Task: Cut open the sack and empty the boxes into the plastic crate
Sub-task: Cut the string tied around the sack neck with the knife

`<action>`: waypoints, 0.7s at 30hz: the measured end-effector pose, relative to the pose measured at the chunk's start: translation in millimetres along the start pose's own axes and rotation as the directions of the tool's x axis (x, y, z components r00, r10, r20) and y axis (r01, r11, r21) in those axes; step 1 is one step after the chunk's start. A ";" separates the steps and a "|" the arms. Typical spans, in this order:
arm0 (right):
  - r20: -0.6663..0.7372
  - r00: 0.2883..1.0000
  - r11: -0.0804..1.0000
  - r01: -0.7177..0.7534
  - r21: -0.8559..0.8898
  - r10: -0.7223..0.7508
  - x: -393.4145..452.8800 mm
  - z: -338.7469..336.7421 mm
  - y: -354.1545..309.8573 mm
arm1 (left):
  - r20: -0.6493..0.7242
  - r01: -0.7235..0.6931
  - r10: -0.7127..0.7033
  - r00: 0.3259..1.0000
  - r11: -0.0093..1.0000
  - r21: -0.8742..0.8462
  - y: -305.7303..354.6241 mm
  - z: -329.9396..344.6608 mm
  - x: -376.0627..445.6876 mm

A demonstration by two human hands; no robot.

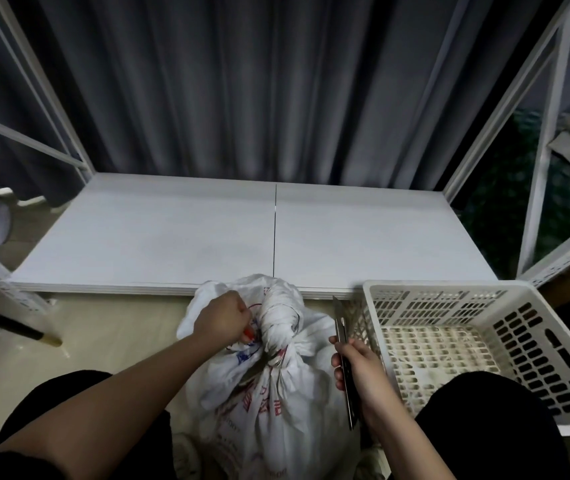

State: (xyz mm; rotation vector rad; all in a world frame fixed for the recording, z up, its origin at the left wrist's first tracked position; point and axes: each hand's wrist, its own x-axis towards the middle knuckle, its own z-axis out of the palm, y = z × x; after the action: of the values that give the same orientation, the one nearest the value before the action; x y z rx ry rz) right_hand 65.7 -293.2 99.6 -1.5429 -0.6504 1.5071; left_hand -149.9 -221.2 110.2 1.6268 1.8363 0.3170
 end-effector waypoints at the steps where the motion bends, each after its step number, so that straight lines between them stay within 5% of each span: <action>1: 0.000 1.000 1.000 0.000 0.003 0.000 -0.4 0.6 -0.6 | 0.002 0.006 -0.006 1.000 1.000 -0.009 -1.3 -1.5 0.9; 11: -0.060 0.998 1.000 -0.005 -0.017 0.003 7.5 11.7 2.8 | 0.005 0.033 -0.033 0.999 0.998 -0.047 -8.9 -2.1 16.5; 18: -0.034 0.999 0.998 -0.020 0.059 0.022 -2.4 21.0 10.7 | -0.138 0.095 -0.161 0.977 0.915 -0.393 -25.5 2.8 10.5; 21: -0.031 0.999 0.997 -0.033 0.076 0.035 -8.4 17.9 17.1 | -0.203 0.097 -0.186 0.961 0.919 -0.382 -32.0 3.3 6.5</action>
State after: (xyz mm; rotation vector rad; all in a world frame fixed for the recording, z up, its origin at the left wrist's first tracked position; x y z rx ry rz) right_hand 43.8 -304.8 91.2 -1.5243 -0.5449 1.5120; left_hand -173.3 -222.1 87.2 1.2298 1.9147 0.7706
